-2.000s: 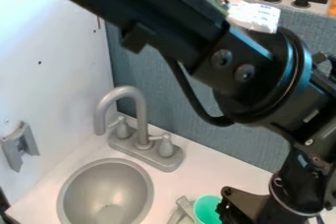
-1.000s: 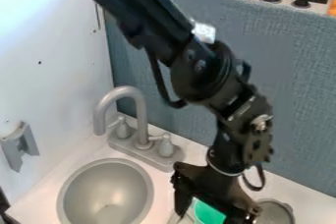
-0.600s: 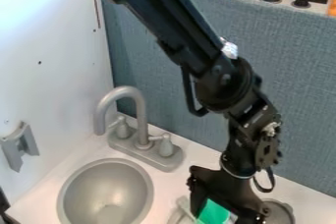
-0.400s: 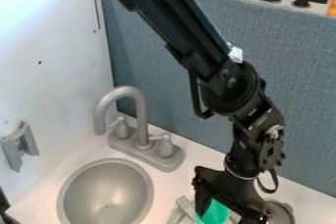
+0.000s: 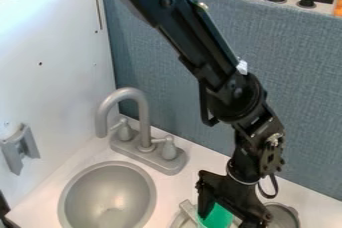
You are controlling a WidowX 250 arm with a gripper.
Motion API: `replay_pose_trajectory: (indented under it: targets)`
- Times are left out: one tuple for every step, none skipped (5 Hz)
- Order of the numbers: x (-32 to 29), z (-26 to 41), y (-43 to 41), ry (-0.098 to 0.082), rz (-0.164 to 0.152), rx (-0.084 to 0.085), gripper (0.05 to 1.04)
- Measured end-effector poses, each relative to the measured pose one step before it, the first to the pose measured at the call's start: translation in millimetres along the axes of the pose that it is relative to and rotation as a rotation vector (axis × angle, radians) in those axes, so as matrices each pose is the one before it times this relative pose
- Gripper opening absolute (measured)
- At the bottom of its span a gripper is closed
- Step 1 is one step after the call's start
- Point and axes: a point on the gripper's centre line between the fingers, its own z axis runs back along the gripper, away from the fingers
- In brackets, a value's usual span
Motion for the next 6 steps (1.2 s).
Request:
replay_pose_trajectory:
  targets:
    - [6.53, -2.05, -1.94, -0.0318, -0.0087, -0.0077, 0.812]
    - [3.43, 1.31, -0.16, -0.0135, -0.0039, 0.0039, 0.512]
    - [-3.33, -1.05, -0.44, 0.0091, 0.0118, 0.0044, 0.252]
    - [-10.50, 5.32, -8.06, -0.0078, -0.0203, 0.0115, 0.113]
    - [-10.16, 11.67, -3.17, -0.0138, -0.0011, -0.0032, 0.086]
    - [-11.16, 37.93, -9.57, -0.0586, -0.0061, 0.0264, 0.086]
